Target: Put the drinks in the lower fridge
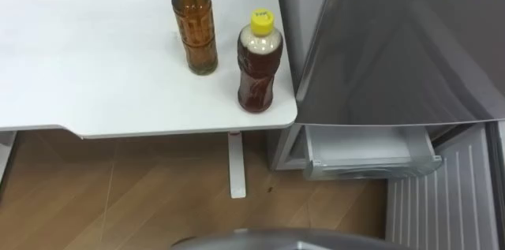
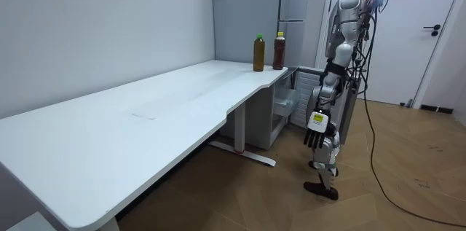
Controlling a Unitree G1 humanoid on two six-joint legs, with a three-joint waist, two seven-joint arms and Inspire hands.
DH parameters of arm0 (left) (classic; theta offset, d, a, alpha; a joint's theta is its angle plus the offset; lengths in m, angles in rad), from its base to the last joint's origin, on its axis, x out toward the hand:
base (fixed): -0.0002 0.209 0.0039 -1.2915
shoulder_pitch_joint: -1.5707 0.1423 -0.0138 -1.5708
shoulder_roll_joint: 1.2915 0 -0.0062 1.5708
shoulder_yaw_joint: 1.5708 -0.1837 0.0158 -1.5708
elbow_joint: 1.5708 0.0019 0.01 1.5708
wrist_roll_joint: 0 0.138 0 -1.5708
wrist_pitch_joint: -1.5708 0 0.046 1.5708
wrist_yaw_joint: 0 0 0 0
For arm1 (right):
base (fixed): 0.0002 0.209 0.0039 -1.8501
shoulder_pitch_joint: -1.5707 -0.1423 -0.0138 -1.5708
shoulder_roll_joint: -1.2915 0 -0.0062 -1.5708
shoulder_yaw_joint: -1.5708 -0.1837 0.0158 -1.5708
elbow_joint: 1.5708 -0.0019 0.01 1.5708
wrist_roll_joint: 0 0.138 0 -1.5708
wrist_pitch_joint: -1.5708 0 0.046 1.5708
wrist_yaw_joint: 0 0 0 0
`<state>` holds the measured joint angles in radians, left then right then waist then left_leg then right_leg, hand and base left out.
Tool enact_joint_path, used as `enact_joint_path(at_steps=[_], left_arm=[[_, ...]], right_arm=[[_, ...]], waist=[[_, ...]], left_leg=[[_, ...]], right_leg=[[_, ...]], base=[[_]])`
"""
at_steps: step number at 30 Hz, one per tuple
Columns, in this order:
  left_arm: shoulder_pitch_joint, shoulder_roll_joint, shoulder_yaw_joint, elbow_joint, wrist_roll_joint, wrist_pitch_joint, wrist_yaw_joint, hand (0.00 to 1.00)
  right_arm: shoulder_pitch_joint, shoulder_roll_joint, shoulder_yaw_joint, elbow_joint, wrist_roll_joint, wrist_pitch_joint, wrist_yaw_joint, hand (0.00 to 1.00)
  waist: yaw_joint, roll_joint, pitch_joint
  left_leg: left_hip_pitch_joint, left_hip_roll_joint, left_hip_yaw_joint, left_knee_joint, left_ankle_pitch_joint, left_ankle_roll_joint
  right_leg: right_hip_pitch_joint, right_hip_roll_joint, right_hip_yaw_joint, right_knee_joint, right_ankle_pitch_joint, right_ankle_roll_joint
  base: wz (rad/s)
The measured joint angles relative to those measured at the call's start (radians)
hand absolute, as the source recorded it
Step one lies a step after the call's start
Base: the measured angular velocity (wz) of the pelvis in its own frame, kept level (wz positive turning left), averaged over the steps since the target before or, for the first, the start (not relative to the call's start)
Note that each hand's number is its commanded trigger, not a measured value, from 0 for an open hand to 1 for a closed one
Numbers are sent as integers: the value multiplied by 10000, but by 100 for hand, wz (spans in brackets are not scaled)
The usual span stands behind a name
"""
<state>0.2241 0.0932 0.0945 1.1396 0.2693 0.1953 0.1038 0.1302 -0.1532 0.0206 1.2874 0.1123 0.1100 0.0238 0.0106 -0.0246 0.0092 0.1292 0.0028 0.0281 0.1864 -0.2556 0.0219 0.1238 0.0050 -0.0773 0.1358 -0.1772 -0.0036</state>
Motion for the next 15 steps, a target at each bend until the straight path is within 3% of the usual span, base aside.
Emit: enact_joint_path(at_steps=[10, 15], left_arm=[[-1, -12, 129, 201, -4, 39, -22, 0], [26, -14, 538, 138, -447, -44, 427, 0]], right_arm=[[-25, -15, -10, 0, -401, 2, 31, 0], [-29, 1, 8, -4, -437, 12, 9, 0]], waist=[[48, 28, -26], [244, -25, -54]], left_leg=[[39, 2, -26, -10, -1, 1], [16, 1, -46, 6, -1, 1]], right_leg=[[-25, 18, 93, 24, 1, -2], [-33, 16, 73, 40, 0, -3]], base=[[-3], [1]])
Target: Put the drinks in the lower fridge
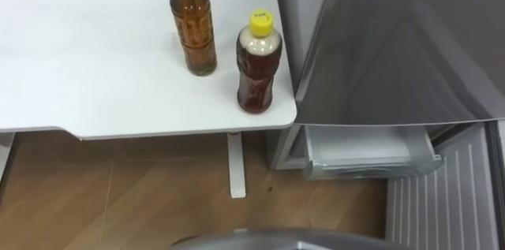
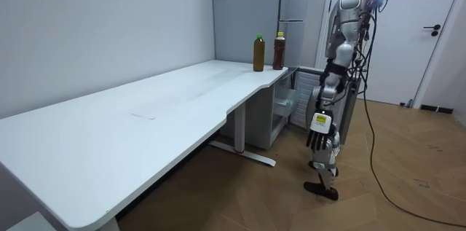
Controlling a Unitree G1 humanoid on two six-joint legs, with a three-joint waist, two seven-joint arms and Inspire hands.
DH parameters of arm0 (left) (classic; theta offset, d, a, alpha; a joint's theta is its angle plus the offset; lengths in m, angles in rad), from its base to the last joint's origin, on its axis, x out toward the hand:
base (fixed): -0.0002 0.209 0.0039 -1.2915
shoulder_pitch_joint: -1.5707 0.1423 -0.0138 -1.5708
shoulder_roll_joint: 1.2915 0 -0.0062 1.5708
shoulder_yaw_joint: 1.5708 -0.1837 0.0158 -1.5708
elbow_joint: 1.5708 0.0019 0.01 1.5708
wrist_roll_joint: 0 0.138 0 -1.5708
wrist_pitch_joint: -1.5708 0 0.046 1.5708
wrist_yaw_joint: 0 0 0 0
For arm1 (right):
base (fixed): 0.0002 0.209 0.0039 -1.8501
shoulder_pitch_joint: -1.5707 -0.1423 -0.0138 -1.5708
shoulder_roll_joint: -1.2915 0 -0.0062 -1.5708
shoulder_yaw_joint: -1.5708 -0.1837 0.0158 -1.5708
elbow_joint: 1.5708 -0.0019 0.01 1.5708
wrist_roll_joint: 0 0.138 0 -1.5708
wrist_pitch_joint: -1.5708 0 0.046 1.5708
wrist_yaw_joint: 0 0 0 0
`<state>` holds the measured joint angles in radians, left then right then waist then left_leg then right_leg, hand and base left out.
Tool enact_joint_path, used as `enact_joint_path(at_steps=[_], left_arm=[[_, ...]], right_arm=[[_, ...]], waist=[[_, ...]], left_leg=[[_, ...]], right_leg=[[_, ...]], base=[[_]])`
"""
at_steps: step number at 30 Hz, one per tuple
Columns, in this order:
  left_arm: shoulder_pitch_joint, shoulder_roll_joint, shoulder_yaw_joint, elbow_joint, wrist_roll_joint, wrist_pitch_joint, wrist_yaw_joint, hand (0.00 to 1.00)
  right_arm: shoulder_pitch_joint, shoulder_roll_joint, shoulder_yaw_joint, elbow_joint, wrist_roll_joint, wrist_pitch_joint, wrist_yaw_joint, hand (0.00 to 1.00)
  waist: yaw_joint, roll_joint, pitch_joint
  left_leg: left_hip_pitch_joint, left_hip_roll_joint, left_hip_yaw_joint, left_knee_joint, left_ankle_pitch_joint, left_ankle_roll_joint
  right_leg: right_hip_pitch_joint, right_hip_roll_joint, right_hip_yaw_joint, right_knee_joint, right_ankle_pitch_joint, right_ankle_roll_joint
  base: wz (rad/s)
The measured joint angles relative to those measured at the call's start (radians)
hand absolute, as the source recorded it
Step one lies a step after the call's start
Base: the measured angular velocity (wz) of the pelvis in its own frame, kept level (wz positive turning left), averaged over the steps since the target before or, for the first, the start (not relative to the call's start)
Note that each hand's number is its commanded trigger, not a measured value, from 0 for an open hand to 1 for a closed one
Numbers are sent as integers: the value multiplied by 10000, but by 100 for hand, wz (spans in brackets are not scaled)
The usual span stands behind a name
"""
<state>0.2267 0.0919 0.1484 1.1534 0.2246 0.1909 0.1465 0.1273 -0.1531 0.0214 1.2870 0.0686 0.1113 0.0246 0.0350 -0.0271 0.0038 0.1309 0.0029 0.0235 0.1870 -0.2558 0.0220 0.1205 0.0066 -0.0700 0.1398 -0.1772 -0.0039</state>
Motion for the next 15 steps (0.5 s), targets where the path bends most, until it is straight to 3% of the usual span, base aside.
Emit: enact_joint_path(at_steps=[4, 10, 15], left_arm=[[23, 1, 332, 14, -485, -41, 563, 0], [26, -2, 1531, 29, -2583, -299, 1603, 0], [101, -31, 2243, -298, -5500, -597, 2908, 0]], right_arm=[[3, 34, 1, -4, -5, -3, -135, 0], [-12, 82, -89, 14, 44, 22, -300, 0], [73, 103, -69, -32, 42, 147, -497, 0]], waist=[[1, -54, -34], [22, -78, -97], [264, -56, -116]], left_leg=[[-68, -6, -5, 40, 0, 0], [-169, -6, -55, 110, 1, -1], [-145, -23, -104, 157, 0, 0]], right_leg=[[-16, -27, -149, -5, -1, -1], [39, -67, -444, -5, -2, -1], [43, -89, -495, 5, -5, -2]], base=[[7], [6], [3]])
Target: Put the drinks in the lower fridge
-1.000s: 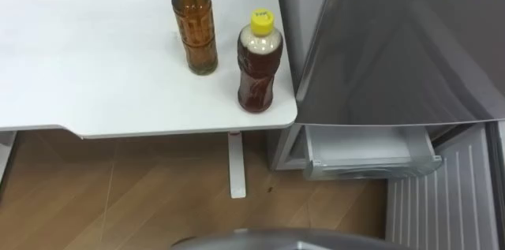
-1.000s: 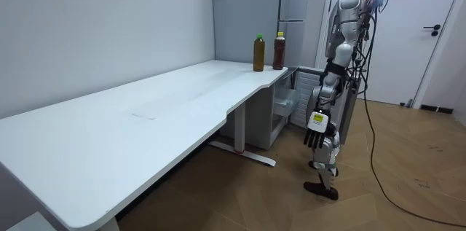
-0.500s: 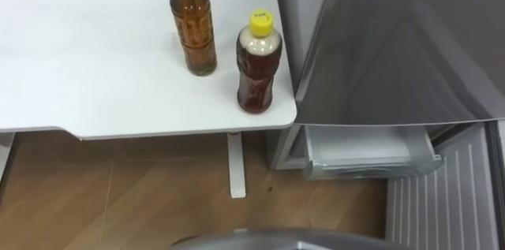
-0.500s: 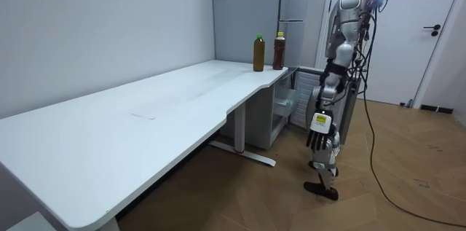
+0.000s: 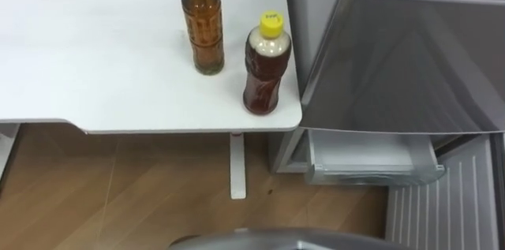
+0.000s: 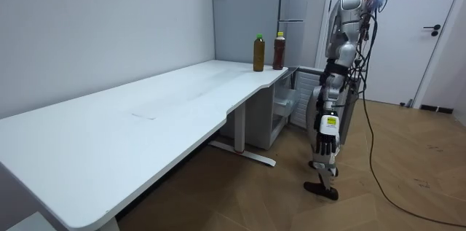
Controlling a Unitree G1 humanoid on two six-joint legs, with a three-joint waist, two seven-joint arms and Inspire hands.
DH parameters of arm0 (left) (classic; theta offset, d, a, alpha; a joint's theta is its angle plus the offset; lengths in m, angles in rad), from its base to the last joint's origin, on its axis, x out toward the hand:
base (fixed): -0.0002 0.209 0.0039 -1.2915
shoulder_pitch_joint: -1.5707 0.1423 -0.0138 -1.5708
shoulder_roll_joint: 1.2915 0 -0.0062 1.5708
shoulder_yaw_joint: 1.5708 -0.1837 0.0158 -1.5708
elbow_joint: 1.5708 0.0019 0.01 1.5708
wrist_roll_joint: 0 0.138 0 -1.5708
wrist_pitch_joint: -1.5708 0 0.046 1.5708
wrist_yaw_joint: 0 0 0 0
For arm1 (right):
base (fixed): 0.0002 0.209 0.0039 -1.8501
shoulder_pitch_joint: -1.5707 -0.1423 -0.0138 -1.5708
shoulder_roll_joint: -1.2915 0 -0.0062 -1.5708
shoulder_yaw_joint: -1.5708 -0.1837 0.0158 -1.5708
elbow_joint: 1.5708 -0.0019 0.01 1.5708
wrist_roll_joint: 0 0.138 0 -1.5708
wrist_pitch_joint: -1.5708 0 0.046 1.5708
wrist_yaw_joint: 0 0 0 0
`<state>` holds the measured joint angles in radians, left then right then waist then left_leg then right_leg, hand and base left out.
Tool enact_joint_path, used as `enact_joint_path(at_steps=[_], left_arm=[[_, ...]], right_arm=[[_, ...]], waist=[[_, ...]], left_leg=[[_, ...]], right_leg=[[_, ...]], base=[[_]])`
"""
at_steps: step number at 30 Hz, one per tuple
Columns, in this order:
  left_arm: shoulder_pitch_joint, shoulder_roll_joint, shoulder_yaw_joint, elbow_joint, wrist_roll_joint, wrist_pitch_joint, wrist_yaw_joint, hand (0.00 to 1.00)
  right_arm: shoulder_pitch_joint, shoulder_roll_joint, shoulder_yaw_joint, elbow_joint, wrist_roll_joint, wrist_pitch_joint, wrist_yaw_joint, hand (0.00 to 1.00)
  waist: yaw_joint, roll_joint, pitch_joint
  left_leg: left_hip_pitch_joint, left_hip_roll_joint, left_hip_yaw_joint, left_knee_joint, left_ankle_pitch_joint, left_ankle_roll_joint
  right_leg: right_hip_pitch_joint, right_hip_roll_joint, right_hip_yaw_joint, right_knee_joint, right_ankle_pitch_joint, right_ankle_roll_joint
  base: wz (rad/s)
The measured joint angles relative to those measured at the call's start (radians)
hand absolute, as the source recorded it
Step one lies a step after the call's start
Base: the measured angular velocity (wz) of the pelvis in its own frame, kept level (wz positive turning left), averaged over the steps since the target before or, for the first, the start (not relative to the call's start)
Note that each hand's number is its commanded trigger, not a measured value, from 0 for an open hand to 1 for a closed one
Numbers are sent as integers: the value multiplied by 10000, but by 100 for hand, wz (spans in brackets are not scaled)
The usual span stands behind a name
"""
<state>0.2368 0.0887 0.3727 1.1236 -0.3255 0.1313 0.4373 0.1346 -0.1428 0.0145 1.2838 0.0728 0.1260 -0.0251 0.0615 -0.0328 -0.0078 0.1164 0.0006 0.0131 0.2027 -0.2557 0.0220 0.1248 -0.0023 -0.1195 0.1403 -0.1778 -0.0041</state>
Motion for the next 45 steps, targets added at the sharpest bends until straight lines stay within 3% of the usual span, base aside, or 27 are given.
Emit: enact_joint_path(at_steps=[4, 6, 9, 13, 19, 22, 24, 27, 31, 33, 36, 39, 45], left_arm=[[244, 0, 767, -1061, -1596, -325, 1147, 0], [431, 17, 948, -1936, -2742, -834, 2010, 0], [403, 116, 967, -2582, -3915, -1309, 3000, 0], [647, 114, 962, -3807, -4602, -1661, 3948, 0], [637, 144, 999, -6752, -4154, -2291, 5840, 0], [258, 262, 1404, -7728, -3307, -2635, 6494, 0], [-91, 533, 1958, -8521, -2751, -2697, 6965, 0], [-100, 912, 2162, -10025, -1751, -2794, 7440, 0], [-267, 1333, 2469, -11899, 5, -2853, 7554, 0], [-433, 1607, 2543, -13075, 1708, -2850, 7476, 0], [-558, 1677, 2595, -14636, 3580, -2849, 7068, 0], [-698, 1678, 2484, -15806, 4308, -2874, 6289, 0], [-799, 1679, 2030, -17371, 4360, -2956, 4417, 0]], right_arm=[[40, -3, -173, -95, -7, 48, -208, 0], [33, -17, -196, -154, 2, 22, -349, 0], [66, -68, -187, -307, -76, -31, -400, 0], [295, -155, -148, -914, -141, -46, -378, 0], [435, -160, -168, -1352, -602, -68, -485, 0], [478, -159, -172, -1523, -713, -233, -537, 0], [548, -155, -179, -1613, -804, -414, -629, 0], [656, -163, -154, -1583, -815, -485, -640, 0], [694, -172, -153, -1565, -838, -539, -617, 0], [864, -215, -175, -1516, -989, -706, -588, 0], [864, -250, -380, -1374, -1228, -734, -433, 0], [801, -427, -377, -1185, -1222, -853, -117, 0], [627, -558, -393, -833, -1264, -1113, 274, 0]], waist=[[256, 43, -14], [296, 91, -23], [301, 214, -37], [446, 309, -39], [650, 353, -50], [780, 392, -57], [800, 405, -62], [822, 431, -57], [834, 495, -44], [807, 537, -40], [748, 645, -18], [720, 727, 24], [385, 781, 66]], left_leg=[[1, 2, -27, -29, 0, -1], [-23, -35, -220, -28, 12, -11], [-53, -96, -395, -38, 42, 10], [-14, -127, -432, -99, 57, 29], [-18, -156, -634, -152, 68, 43], [-16, -187, -804, -157, 79, 59], [2, -220, -999, -153, 85, 69], [5, -240, -1043, -131, 94, 84], [-12, -268, -1124, -157, 98, 92], [51, -294, -1254, -145, 98, 95], [158, -293, -1302, -151, 99, 98], [142, -294, -1303, -156, 98, 100], [90, -315, -1361, -24, 109, 106]], right_leg=[[-21, -5, -46, 115, -36, -10], [11, -35, -185, 109, -38, -8], [28, -96, -350, 117, -58, 12], [28, -111, -335, 123, -69, 30], [-2, -109, -483, 128, -70, 30], [-14, -99, -488, 135, -71, 29], [56, -96, -546, 125, -70, 28], [-24, -104, -523, 119, -70, 28], [49, -116, -571, 109, -68, 31], [141, -132, -728, 87, -68, 31], [220, -128, -753, 88, -68, 31], [162, -128, -744, 96, -69, 31], [239, -117, -774, -28, -67, 32]], base=[[3], [15], [15], [1], [0], [-5], [0], [0], [2], [10], [0], [0], [7]])
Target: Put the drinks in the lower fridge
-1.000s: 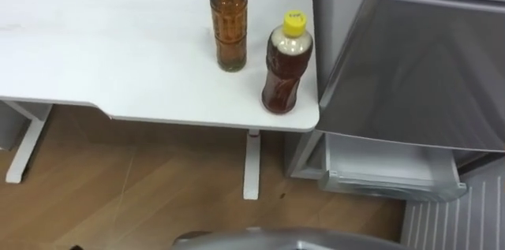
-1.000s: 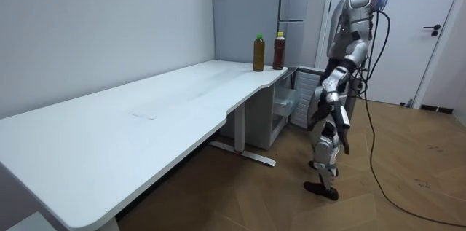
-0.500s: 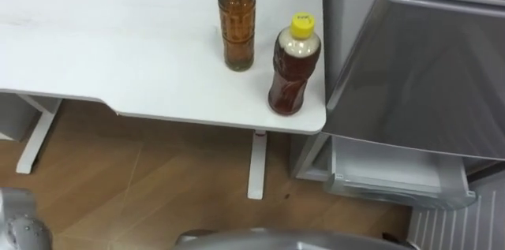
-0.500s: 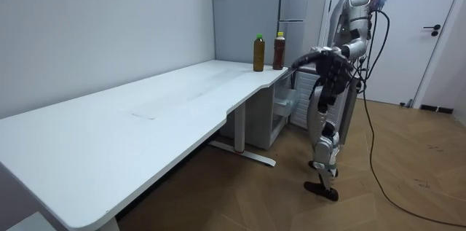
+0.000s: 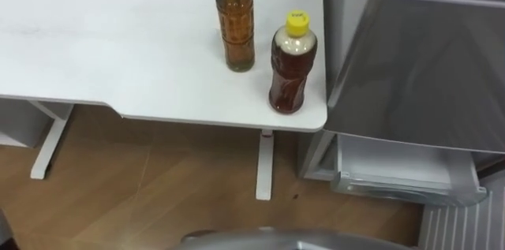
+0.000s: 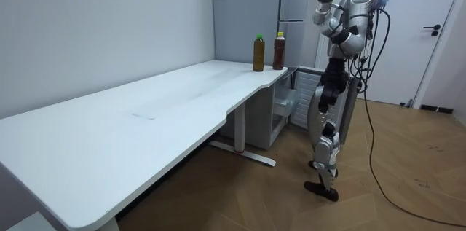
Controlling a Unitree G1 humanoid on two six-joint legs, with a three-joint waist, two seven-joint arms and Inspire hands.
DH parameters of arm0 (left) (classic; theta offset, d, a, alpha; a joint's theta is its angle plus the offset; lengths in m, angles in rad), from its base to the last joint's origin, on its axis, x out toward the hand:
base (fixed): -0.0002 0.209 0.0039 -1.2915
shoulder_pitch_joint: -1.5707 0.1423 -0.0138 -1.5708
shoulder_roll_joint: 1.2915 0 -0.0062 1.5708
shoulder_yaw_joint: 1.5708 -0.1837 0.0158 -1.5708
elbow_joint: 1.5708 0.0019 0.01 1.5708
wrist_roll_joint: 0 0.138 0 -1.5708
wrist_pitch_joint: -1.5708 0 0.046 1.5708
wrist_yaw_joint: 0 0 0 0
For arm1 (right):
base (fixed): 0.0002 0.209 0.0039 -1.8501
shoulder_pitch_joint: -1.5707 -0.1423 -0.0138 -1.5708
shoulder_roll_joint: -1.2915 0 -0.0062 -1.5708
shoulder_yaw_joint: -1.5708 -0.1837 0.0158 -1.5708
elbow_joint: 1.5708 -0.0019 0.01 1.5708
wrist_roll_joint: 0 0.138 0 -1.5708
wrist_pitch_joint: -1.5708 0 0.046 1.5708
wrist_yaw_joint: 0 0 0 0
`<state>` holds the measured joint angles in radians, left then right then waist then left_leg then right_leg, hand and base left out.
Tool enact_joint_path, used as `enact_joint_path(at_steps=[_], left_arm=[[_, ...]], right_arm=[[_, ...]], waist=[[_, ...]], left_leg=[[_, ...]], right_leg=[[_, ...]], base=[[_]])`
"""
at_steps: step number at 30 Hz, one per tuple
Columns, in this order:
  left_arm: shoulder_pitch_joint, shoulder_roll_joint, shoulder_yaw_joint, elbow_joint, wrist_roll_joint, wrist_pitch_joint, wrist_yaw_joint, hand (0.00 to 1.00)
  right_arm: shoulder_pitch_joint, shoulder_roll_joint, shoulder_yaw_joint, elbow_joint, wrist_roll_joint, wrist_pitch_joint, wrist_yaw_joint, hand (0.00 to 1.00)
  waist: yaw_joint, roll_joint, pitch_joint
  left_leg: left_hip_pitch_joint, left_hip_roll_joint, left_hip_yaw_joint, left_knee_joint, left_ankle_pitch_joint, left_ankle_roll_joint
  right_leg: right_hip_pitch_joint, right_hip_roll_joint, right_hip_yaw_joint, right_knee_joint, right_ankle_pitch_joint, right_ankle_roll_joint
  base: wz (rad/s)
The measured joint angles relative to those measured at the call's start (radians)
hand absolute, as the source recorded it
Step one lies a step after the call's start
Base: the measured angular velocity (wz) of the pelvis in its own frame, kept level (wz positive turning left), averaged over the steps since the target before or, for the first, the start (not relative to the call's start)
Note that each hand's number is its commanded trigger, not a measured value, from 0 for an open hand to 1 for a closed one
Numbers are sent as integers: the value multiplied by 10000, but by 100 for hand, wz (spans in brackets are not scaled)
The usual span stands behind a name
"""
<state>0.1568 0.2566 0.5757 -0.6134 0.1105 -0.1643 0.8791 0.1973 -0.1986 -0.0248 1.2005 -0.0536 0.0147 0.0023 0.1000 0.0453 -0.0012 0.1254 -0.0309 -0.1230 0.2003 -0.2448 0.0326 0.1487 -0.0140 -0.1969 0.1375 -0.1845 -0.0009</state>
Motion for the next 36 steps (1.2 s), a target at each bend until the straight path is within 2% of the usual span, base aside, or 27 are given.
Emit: enact_joint_path(at_steps=[1, 3, 4, 6, 11, 15, 16, 17, 18, 21, 27, 31, 33, 36], left_arm=[[-58, -3, -304, -303, -236, -43, -402, 0], [-377, -11, -1142, -500, -446, -143, -1425, 0], [-469, -14, -1313, -559, -520, -144, -1704, 0], [-662, -16, -1908, -859, -1076, -147, -2913, 0], [-1404, -46, -2922, -1119, -2114, -144, -5245, 0], [-1512, -96, -3773, -1117, -2561, -58, -6988, 0], [-1514, -96, -3911, -1117, -2626, -35, -7217, 0], [-1514, -119, -4086, -1112, -2743, 14, -7586, 0], [-1515, -140, -4279, -1103, -2758, 67, -7913, 0], [-1519, -163, -4525, -1081, -2774, 153, -8483, 0], [-1525, -237, -4815, -1041, -3162, 587, -9762, 0], [-1525, -293, -4824, -939, -3603, 783, -10215, 0], [-1512, -428, -4853, -778, -3942, 858, -10439, 0], [-1415, -476, -5041, -506, -4071, 948, -10503, 0]], right_arm=[[1, -6, 3, -2, 1, -36, 102, 0], [-71, -6, 4, 22, -5, -130, 326, 0], [-115, -1, 4, 29, -35, -147, 376, 0], [-250, 20, 3, 81, -210, -248, 557, 0], [-468, 63, 1, 445, -266, -393, 775, 0], [-765, 84, 11, 527, -304, -446, 894, 0], [-777, 88, 18, 545, -299, -468, 905, 0], [-795, 91, 29, 587, -299, -491, 953, 0], [-849, 91, 29, 677, -295, -504, 1024, 0], [-1001, 103, 37, 806, -269, -504, 1114, 0], [-1101, 106, 30, 876, -339, -485, 1097, 0], [-1148, 85, 33, 876, -334, -483, 1065, 0], [-1148, 44, 37, 900, -336, -484, 990, 0], [-1148, 31, 28, 978, -359, -479, 805, 0]], waist=[[-138, -23, 4], [-199, -73, 8], [-207, -99, 14], [-405, -181, -15], [-518, -347, 5], [-762, -382, 6], [-782, -323, -30], [-828, -420, 21], [-910, -364, -19], [-974, -392, 6], [-1144, -347, 3], [-1231, -276, 1], [-1236, -220, 28], [-1323, -200, 37]], left_leg=[[0, -18, -53, 37, 1, 2], [-7, -22, -48, 42, 7, 6], [-13, -22, -48, 41, 10, 6], [-75, -26, -57, 53, 11, 7], [-102, -26, -30, 46, 15, 10], [-267, -16, 19, 53, 16, 12], [-269, -13, 32, 53, 16, 12], [-266, -5, 70, 44, 16, 12], [-267, -1, 88, 43, 16, 12], [-272, 6, 112, 36, 16, 12], [-281, 25, 292, 39, 16, 12], [-232, 42, 451, 49, 16, 13], [-118, 51, 538, 40, 17, 15], [-84, 58, 554, 45, 18, 17]], right_leg=[[96, -15, -44, -20, -6, 8], [78, -19, -27, -25, -16, 11], [75, -18, -18, -26, -17, 9], [84, -20, -72, -37, -18, 9], [43, -28, -39, -30, -20, 13], [-112, -24, -28, -9, -19, 13], [-116, -22, -21, -9, -19, 12], [-124, -22, -10, -11, -19, 12], [-125, -22, 7, -12, -19, 12], [-139, -20, 17, -9, -17, 12], [-190, -25, 46, 88, -15, 12], [-201, -21, 179, 142, -13, 11], [-144, -16, 225, 182, -10, 7], [-117, -13, 229, 218, -10, 7]], base=[[17], [10], [0], [0], [0], [0], [0], [0], [0], [0], [-1], [-7], [-10], [-1]])
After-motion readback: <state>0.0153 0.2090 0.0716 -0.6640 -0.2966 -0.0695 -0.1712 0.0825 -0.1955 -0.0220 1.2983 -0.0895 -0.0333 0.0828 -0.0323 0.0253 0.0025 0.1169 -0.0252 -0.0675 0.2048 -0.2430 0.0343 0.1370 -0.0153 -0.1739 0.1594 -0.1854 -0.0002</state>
